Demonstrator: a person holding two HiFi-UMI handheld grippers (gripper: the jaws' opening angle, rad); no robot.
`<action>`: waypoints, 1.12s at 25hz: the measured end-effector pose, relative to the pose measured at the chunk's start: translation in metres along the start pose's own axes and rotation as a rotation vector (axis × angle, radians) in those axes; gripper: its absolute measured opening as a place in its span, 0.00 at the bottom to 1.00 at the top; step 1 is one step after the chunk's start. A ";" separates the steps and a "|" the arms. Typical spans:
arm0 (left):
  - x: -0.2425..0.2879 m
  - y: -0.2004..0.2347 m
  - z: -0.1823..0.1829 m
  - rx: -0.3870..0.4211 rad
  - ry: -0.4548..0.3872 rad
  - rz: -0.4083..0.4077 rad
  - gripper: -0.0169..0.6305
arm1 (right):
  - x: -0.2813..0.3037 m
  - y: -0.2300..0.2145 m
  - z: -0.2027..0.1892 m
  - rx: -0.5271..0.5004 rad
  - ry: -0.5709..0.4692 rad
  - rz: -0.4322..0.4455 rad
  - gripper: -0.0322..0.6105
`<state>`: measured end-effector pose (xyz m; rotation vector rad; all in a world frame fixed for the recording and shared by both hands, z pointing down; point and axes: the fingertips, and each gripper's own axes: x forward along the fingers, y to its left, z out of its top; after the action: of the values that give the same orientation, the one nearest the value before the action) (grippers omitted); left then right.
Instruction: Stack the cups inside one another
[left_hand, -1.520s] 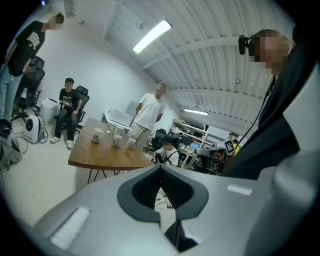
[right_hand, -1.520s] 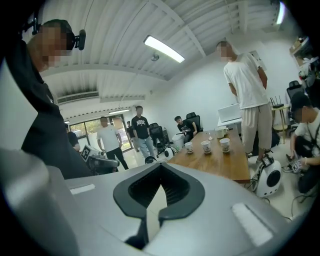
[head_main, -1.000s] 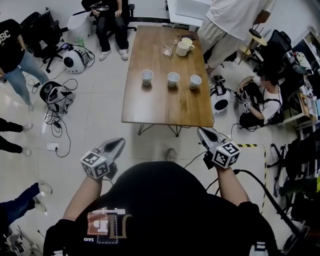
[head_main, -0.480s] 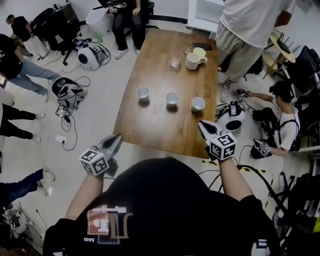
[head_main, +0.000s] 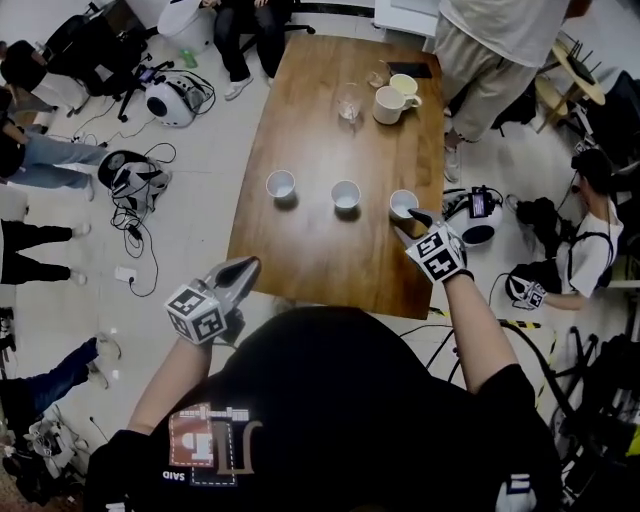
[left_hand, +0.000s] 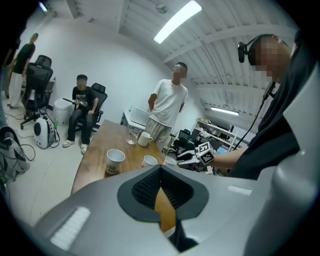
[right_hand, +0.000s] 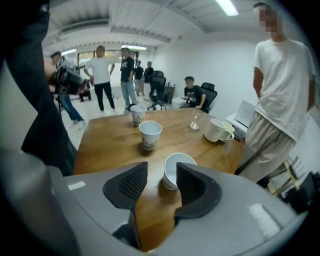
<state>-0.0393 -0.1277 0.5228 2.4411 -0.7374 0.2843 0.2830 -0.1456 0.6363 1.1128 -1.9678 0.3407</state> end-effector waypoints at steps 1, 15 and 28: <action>0.001 0.005 0.000 0.003 0.013 -0.012 0.03 | 0.009 0.000 -0.009 -0.065 0.060 -0.020 0.35; 0.003 0.036 0.006 -0.015 0.049 -0.066 0.03 | 0.041 -0.008 -0.037 -0.330 0.276 -0.119 0.17; -0.002 0.035 0.007 -0.028 0.013 -0.062 0.03 | 0.017 0.010 -0.003 -0.287 0.219 -0.009 0.09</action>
<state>-0.0605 -0.1544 0.5323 2.4284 -0.6544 0.2641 0.2725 -0.1480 0.6532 0.8614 -1.7527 0.1604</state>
